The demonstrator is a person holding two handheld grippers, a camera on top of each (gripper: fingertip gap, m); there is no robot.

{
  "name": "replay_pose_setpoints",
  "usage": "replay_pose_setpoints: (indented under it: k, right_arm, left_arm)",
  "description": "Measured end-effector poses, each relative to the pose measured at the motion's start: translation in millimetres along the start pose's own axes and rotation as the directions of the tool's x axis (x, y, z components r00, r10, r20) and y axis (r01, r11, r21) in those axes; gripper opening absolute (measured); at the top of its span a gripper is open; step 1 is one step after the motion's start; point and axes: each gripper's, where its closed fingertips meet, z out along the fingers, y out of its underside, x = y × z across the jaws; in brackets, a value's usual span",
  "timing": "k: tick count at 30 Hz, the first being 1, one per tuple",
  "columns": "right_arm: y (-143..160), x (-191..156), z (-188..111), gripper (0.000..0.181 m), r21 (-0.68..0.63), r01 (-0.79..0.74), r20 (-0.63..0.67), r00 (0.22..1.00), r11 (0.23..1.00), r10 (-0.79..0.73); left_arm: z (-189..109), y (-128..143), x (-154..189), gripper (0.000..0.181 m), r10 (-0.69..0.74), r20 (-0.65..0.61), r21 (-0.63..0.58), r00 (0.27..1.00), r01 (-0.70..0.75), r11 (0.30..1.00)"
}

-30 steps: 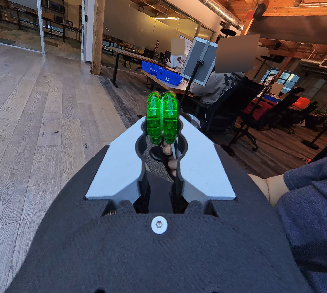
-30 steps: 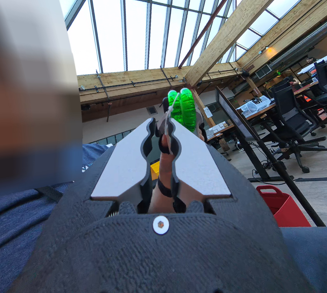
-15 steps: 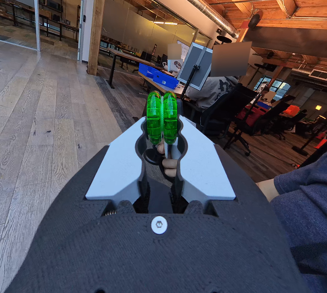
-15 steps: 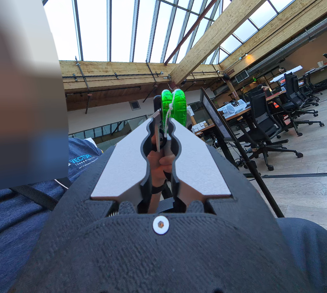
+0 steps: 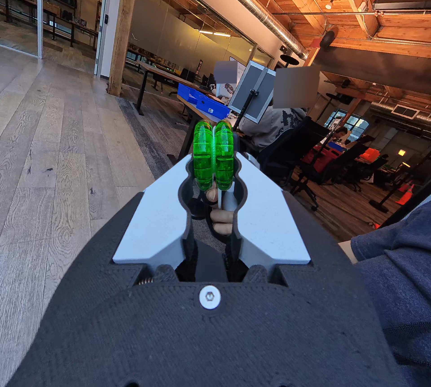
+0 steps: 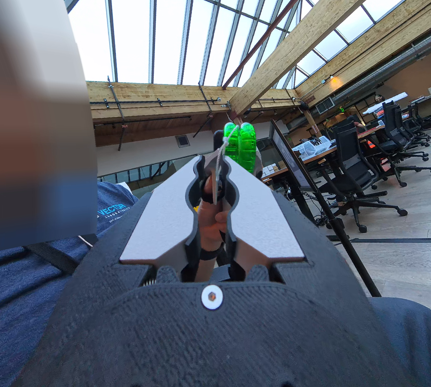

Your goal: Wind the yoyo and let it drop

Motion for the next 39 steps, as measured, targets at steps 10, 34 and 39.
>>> replay_pose_setpoints:
  k: [10,34,39]
  right_arm:
    - [-0.8,2.0,-0.9,0.013,-0.016,0.048,-0.036,0.998,0.999,-0.048]
    - [-6.1,7.5,-1.5,0.017,-0.082,0.323,-0.205,0.920,0.943,-0.333]
    - [-6.8,7.4,-1.2,0.019,-0.098,0.378,-0.226,0.893,0.921,-0.390]
  left_arm:
    - [-2.8,-1.6,-5.9,0.029,-0.005,0.028,0.007,1.000,0.005,1.000]
    - [-1.4,1.7,-3.9,0.029,-0.083,0.007,0.012,0.997,0.083,0.996]
    - [0.7,2.8,-1.6,0.029,-0.136,-0.026,0.016,0.990,0.136,0.991]
